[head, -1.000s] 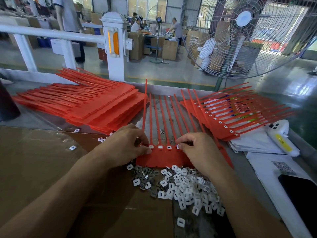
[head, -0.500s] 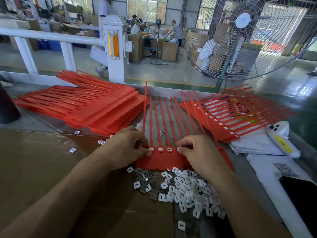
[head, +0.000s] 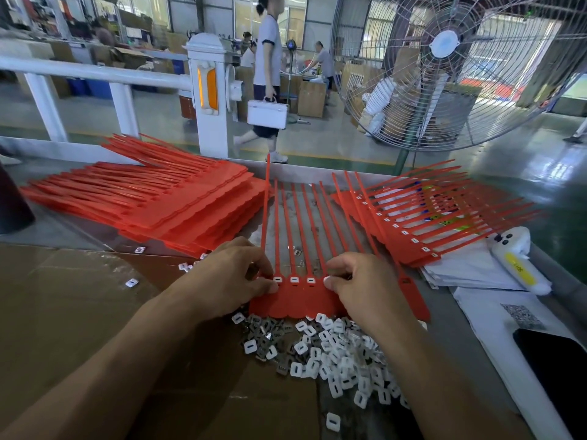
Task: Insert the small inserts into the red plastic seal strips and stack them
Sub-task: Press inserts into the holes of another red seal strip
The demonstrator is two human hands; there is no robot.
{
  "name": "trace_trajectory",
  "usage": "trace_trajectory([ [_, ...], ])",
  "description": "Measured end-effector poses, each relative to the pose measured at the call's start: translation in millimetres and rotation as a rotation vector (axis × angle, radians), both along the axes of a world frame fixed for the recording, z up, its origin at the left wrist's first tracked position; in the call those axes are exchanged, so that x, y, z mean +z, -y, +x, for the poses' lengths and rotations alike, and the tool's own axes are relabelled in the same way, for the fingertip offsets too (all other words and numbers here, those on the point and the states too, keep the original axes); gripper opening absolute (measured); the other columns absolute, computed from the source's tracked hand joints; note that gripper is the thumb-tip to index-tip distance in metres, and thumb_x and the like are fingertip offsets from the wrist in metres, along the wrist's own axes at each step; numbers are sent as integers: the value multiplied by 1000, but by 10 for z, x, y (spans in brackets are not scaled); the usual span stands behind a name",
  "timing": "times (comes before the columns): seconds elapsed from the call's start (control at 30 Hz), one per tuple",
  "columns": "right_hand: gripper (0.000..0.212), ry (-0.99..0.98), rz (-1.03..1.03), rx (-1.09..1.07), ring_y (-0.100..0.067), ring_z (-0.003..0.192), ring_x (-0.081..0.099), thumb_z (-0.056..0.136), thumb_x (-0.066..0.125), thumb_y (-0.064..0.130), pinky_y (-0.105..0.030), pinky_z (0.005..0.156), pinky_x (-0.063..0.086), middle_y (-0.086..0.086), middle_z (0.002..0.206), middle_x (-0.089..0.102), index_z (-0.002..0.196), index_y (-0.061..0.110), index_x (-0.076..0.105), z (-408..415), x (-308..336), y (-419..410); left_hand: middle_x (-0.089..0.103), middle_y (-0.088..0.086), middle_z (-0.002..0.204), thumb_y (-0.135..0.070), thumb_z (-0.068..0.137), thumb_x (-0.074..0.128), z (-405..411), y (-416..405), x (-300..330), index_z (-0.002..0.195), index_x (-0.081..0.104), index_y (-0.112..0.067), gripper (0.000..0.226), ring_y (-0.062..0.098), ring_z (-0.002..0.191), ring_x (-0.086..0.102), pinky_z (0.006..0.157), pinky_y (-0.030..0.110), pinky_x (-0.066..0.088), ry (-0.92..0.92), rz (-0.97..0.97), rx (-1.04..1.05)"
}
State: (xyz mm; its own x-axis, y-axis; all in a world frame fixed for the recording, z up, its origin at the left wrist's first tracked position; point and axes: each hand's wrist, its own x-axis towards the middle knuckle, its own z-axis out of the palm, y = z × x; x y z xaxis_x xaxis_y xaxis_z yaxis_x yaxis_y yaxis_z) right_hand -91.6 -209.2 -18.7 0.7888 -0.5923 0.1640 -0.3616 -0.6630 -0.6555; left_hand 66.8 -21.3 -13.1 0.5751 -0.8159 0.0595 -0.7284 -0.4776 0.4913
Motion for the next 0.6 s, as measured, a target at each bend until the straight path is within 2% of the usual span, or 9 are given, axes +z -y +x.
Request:
trace_trajectory([
  [0.1,12,-3,-8,-20,7,79,62,93,76,20,-7,59,41,23,86,65,92,32,73,-9,18,-19,48,-22,117,-56,86,71,-1,-6,0,106,67,-42,25,1,110,48,98,32,48,0,3,-3],
  [0.17,8,-5,-17,-22,11,74,60,93,76,21,-3,60,42,24,83,64,92,29,76,-9,23,-26,47,-22,116,-56,86,70,3,-8,0,105,66,-42,24,1,110,48,98,33,49,-1,5,-9],
  [0.3,12,-21,-99,6,9,75,58,95,74,23,-1,64,41,16,101,72,104,25,81,-22,45,-59,47,-23,117,-56,87,70,1,-6,4,106,66,-42,24,1,111,48,99,33,49,-3,4,-9],
  [0.37,14,-52,-190,26,2,84,61,97,70,22,-3,69,40,9,110,71,106,23,81,-42,84,-87,47,-23,117,-56,87,70,-1,-8,3,106,66,-42,25,1,111,48,99,33,49,-1,1,-7],
  [0.43,20,-116,-300,62,-7,90,64,99,64,22,-10,73,40,6,109,67,108,22,81,-64,120,-128,47,-22,118,-56,87,70,-2,-6,2,106,66,-41,25,1,111,48,99,32,49,0,2,-5],
  [0.53,25,-266,-482,95,-13,84,57,101,53,25,-25,66,41,6,95,50,104,19,76,-81,165,-231,48,-21,117,-55,86,71,2,-3,-4,105,67,-41,24,1,109,49,98,33,49,3,0,-4],
  [0.6,25,-331,-525,104,-16,84,56,101,50,27,-29,66,42,4,94,45,105,16,72,-87,195,-288,48,-21,116,-55,86,71,6,-5,-9,105,67,-41,24,1,109,49,98,33,49,0,-2,-1],
])
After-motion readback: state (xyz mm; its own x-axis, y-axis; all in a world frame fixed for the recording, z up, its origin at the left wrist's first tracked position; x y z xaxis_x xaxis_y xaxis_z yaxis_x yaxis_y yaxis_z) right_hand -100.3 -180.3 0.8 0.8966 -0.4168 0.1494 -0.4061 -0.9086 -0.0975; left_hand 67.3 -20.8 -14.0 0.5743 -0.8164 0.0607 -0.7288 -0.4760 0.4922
